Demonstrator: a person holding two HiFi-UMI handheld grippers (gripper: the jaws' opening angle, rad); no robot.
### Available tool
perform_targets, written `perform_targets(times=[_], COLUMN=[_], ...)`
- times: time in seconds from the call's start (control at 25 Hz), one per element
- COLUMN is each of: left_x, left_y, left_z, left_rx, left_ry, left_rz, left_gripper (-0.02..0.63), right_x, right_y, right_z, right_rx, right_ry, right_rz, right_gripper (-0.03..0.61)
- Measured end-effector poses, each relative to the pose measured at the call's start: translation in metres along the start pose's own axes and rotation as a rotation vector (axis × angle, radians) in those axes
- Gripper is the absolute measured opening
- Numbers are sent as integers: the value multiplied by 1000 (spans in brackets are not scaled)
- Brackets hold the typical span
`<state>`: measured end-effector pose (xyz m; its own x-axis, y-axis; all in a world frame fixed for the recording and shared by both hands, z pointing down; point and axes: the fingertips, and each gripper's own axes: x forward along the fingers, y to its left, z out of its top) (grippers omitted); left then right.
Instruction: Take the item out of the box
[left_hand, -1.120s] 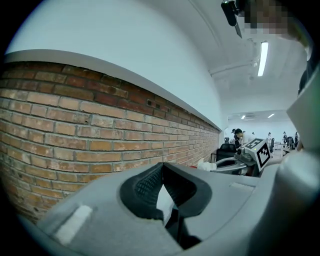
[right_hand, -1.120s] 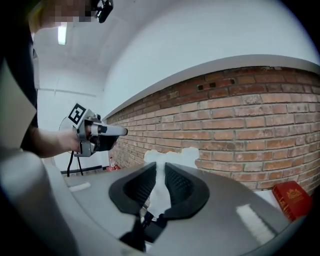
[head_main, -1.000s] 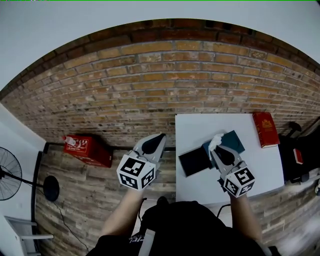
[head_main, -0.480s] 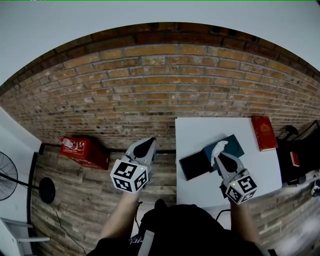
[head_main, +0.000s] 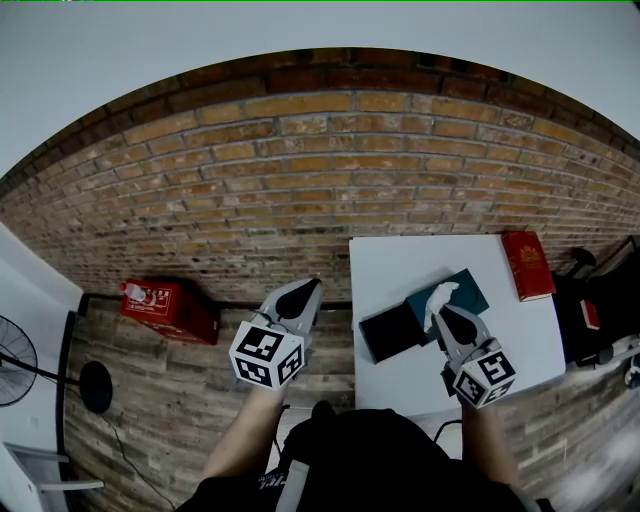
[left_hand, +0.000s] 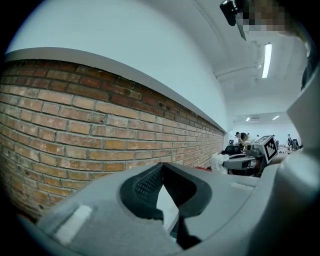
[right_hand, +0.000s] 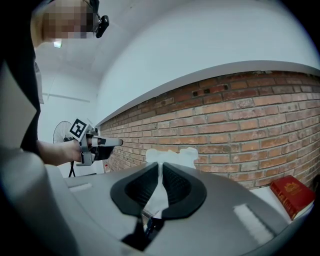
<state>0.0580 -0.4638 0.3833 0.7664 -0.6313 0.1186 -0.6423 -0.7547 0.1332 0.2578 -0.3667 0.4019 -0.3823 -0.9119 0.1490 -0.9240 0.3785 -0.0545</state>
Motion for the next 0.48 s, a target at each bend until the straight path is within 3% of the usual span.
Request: perform_targets(times=[0.48], left_x=[6], left_y=[-5], left_z=[3], left_rx=[9], left_ry=[1], left_rz=[-3], left_gripper=[6], right_x=[-2], right_y=[-7], right_z=[0], right_rx=[1], right_ry=[-1], right_rz=[-2], right_gripper=[26])
